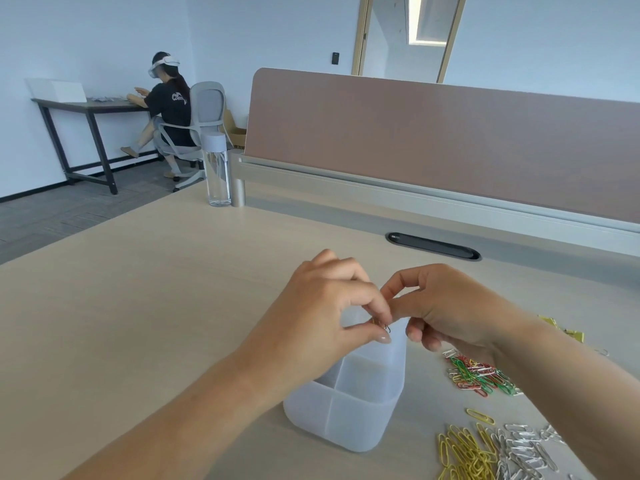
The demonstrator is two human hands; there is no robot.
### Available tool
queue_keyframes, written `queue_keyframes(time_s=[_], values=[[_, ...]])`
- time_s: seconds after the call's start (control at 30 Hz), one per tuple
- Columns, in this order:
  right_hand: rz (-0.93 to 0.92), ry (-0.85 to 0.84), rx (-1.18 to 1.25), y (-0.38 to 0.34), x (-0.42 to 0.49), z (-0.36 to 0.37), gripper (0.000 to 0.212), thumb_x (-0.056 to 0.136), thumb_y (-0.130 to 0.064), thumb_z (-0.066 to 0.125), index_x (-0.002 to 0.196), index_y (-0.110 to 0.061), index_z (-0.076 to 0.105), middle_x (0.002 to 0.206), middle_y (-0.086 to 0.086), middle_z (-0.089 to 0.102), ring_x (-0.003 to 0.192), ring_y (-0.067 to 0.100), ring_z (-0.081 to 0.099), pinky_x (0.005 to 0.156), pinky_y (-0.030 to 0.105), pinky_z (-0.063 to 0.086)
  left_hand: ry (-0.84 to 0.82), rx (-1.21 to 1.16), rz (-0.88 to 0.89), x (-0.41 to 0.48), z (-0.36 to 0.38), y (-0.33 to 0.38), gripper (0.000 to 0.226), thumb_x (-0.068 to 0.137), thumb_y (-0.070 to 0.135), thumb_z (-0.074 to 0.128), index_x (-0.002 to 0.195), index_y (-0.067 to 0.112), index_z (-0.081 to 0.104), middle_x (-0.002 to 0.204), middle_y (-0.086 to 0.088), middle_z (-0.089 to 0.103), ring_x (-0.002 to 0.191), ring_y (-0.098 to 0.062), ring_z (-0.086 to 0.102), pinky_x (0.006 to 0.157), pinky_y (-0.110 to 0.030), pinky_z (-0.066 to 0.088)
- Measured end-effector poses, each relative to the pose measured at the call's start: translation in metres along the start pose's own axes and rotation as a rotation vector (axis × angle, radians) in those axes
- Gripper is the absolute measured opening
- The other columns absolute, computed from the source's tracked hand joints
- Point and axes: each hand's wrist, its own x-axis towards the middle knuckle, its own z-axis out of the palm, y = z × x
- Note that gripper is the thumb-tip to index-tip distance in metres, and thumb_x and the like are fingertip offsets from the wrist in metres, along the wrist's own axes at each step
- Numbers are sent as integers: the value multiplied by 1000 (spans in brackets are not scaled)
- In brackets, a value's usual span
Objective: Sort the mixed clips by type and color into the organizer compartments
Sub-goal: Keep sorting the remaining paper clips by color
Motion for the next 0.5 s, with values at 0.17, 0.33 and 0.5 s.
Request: queue_keyframes(time_s=[0.17, 0.33, 0.5], values=[[51, -1, 90, 5, -2, 0, 8, 80, 2, 68, 82, -5, 66, 87, 24, 72, 39, 12, 44, 34, 17, 32, -31, 34, 27, -2, 3, 2, 16, 71, 40, 83, 84, 35, 75, 84, 19, 52, 89, -9, 45, 79, -24, 41], [39, 10, 127, 6, -2, 0, 8, 80, 4, 66, 81, -4, 65, 75, 16, 70, 38, 12, 45, 35, 18, 35, -4, 149, 71, -2, 4, 7, 15, 70, 40, 83, 80, 32, 75, 81, 18, 57, 83, -12, 46, 70, -23, 44], [40, 17, 151, 6, -2, 1, 8, 80, 4, 66, 80, -4, 65, 69, 12, 67, 39, 12, 48, 36, 19, 38, 53, 205, 111, -3, 6, 11, 7, 72, 34, 77, 73, 29, 73, 77, 17, 59, 77, -13, 47, 65, -21, 42]])
